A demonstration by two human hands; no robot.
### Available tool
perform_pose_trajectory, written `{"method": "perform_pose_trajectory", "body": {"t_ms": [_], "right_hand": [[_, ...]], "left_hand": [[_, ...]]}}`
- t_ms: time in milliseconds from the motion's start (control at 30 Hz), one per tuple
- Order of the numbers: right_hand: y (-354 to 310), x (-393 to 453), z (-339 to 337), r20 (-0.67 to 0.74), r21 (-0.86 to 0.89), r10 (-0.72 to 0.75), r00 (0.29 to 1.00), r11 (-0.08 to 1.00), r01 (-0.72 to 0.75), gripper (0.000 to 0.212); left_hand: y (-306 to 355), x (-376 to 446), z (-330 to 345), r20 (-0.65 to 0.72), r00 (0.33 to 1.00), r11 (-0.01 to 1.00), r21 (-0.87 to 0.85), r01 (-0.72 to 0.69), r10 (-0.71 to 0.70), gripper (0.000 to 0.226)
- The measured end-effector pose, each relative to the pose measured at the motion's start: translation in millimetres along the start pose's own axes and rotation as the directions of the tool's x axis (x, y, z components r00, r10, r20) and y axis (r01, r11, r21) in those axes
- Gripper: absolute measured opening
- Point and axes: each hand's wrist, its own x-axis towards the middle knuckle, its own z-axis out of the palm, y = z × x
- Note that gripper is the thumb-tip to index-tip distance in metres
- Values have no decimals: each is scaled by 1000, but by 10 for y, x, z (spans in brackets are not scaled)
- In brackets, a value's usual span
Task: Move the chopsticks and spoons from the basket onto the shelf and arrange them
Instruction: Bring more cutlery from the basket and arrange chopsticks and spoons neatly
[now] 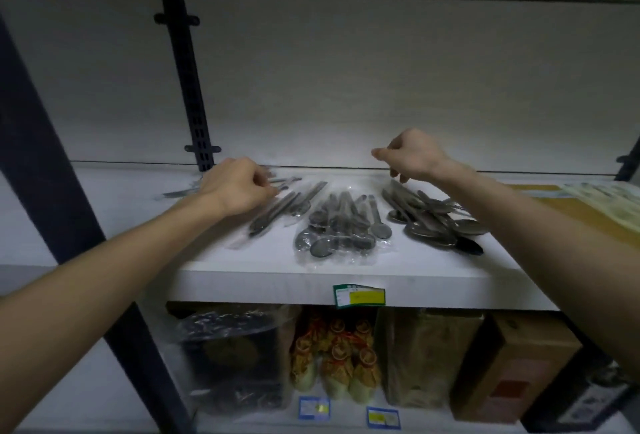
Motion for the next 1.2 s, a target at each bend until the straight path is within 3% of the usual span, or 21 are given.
{"method": "perform_pose_trajectory", "body": {"t_ms": [67, 167, 233, 333, 400, 533, 600, 700, 733, 867, 933, 1033, 1200], "right_hand": [[-249, 55, 170, 82, 12, -99, 992, 995, 98, 34], [-686, 97, 473, 128, -44, -251, 959, 965, 258, 23], [-960, 141, 675, 154, -87, -365, 918, 921, 381, 22], [-1283, 201, 943, 272, -88, -463, 844, 861, 501, 33], [-1391, 242, 1083, 332, -138, -455, 827, 843, 519, 37], [-1348, 287, 1206, 378, -179, -424, 823, 839, 514, 45], [-1303, 303, 1177, 371, -177, -449, 812, 825, 537, 50], [-1277, 307, 1119, 395, -187, -487, 779, 787, 587, 38], [-1285, 305, 1106, 397, -180, -493, 774, 785, 592, 39], [-1279, 313, 1052, 394, -109, -488, 779, 817, 567, 43], [-1248, 330, 1012, 392, -55, -483, 783, 837, 544, 41], [-1210, 363, 954, 404, -11, -467, 787, 857, 515, 38], [-1264, 454, 968, 324, -53, -495, 806, 841, 538, 36]], "left_hand": [[-118, -16, -70, -56, 998, 998, -47, 36, -39, 36], [-314, 22, -159, -128, 986, 994, -40, 100, -105, 29], [-397, 104, -176, -30, 988, 988, -11, 154, -154, 26], [-444, 146, -156, 241, 951, 981, 34, 188, -191, 32], [-495, 138, -117, 293, 934, 979, 71, 193, -206, 34], [-472, 88, -128, 233, 950, 974, 133, 182, -209, 29], [-429, 72, -201, 158, 959, 971, 75, 227, -236, 37], [-399, 88, -287, -34, 966, 965, 49, 258, -256, 36], [-401, 100, -291, -31, 967, 965, 59, 254, -252, 34], [-438, 130, -164, 201, 950, 969, -18, 246, -238, 28], [-462, 137, -97, 183, 959, 970, -69, 232, -217, 17], [-477, 158, -91, 168, 962, 960, -146, 238, -213, 22], [-509, 186, -74, 169, 957, 952, -158, 263, -237, 7]]}}
